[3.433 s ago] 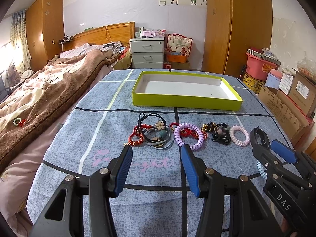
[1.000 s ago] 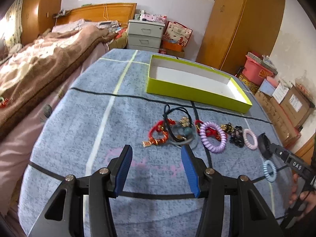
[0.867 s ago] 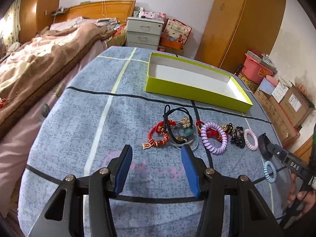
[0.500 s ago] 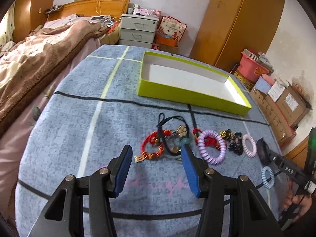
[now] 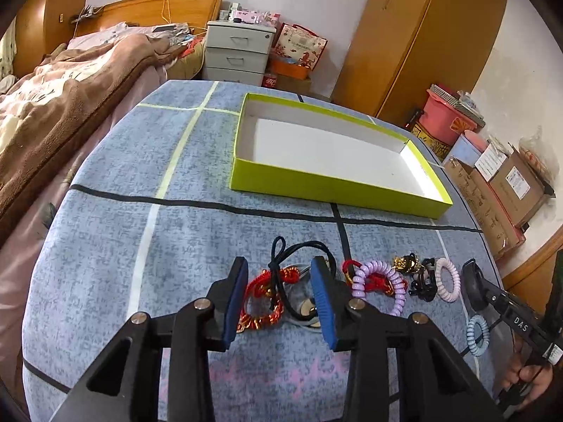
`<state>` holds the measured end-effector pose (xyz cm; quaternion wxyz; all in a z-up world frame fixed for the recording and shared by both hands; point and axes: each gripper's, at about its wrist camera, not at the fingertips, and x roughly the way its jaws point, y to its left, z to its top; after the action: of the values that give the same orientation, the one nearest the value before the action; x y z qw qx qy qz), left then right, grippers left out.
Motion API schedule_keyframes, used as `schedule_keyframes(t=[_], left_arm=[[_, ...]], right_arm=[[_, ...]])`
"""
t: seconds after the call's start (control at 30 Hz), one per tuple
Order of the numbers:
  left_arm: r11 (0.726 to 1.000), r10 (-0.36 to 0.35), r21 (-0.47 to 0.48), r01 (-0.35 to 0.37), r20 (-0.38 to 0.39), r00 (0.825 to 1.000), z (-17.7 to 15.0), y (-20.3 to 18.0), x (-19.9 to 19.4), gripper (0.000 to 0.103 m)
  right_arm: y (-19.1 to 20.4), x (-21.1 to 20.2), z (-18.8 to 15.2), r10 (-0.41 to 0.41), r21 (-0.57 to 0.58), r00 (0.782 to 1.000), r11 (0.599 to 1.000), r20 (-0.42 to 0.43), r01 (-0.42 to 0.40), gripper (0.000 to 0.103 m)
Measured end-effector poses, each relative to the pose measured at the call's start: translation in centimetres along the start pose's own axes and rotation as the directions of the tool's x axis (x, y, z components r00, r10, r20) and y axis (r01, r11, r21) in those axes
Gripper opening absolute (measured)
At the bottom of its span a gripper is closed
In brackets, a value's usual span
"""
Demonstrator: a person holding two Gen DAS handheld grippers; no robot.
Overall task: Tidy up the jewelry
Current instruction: 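Lift the black watch band with the right tool while the left tool grasps the red beaded bracelet, then carry the black band and red bracelet over the green box lid with both tools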
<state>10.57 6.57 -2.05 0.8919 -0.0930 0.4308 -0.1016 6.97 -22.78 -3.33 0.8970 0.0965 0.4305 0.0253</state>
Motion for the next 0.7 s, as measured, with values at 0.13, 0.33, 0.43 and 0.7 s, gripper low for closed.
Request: schedule_keyframes(t=[0.13, 0.33, 0.43, 0.7], left_arm=[[1.000, -0.013, 0.008, 0.013, -0.014, 1.000, 0.0, -0.3, 0.4, 0.024], [1.000, -0.019, 0.016, 0.019, 0.015, 1.000, 0.1, -0.2, -0.4, 0.014], [0.999, -0.031, 0.009, 0.031, 0.027, 0.999, 0.2, -0.2, -0.8, 0.014], [0.997, -0.081, -0.008, 0.082, 0.076, 0.994, 0.6, -0.2, -2.2, 0.014]], right_arm=[[0.0, 0.1, 0.1, 0.007, 0.005, 1.000, 1.000, -0.001, -0.007, 0.013], [0.0, 0.0, 0.1, 0.011, 0.009, 1.000, 1.000, 0.006, -0.011, 0.013], [0.1, -0.1, 0.1, 0.013, 0.005, 1.000, 1.000, 0.009, -0.013, 0.013], [0.2, -0.8, 0.0, 0.019, 0.005, 0.999, 1.000, 0.029, -0.019, 0.013]])
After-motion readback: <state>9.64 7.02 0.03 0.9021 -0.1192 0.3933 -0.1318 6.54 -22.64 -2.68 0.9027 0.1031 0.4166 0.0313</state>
